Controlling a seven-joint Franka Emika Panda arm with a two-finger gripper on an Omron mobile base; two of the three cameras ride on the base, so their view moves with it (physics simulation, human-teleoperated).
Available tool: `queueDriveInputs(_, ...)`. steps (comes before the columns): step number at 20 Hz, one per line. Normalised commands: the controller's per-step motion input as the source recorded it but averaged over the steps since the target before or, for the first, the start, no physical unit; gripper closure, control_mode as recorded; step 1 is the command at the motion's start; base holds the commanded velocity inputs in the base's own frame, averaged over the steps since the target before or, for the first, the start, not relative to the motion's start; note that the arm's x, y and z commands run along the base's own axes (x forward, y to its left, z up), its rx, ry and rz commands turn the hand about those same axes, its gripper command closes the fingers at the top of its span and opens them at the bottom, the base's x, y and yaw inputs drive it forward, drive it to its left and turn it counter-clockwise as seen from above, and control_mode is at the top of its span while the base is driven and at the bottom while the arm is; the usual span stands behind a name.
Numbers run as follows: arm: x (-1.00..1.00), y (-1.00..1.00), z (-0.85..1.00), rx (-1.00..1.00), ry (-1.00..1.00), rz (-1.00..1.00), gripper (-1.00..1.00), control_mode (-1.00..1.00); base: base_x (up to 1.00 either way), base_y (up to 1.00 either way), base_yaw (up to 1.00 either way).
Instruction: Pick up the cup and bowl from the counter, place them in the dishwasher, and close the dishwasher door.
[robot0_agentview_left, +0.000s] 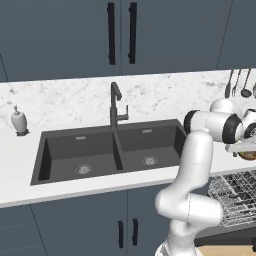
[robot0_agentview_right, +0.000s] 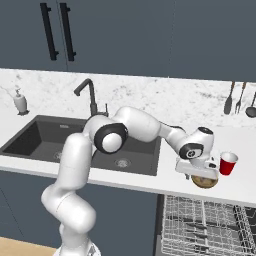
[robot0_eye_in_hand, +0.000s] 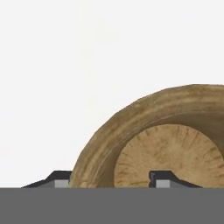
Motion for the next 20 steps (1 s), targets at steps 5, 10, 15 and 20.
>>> queueDriveInputs(5,-0.03,0.00,0.00,0.00,0.01,0.00,1.00,-1.00,0.00,0.00,0.00)
queueDriveInputs(10,-0.88,0.15,0.00,0.00,0.00,0.00,1.00,-1.00,0.00,0.00,0.00)
queueDriveInputs(15,-1.00,0.03,0.00,0.00,-0.05,0.09,1.00,-1.00,0.00,0.00,0.00)
queueDriveInputs(20,-1.00,0.00,0.00,0.01,-0.11,0.13,1.00,-1.00,0.00,0.00,0.00)
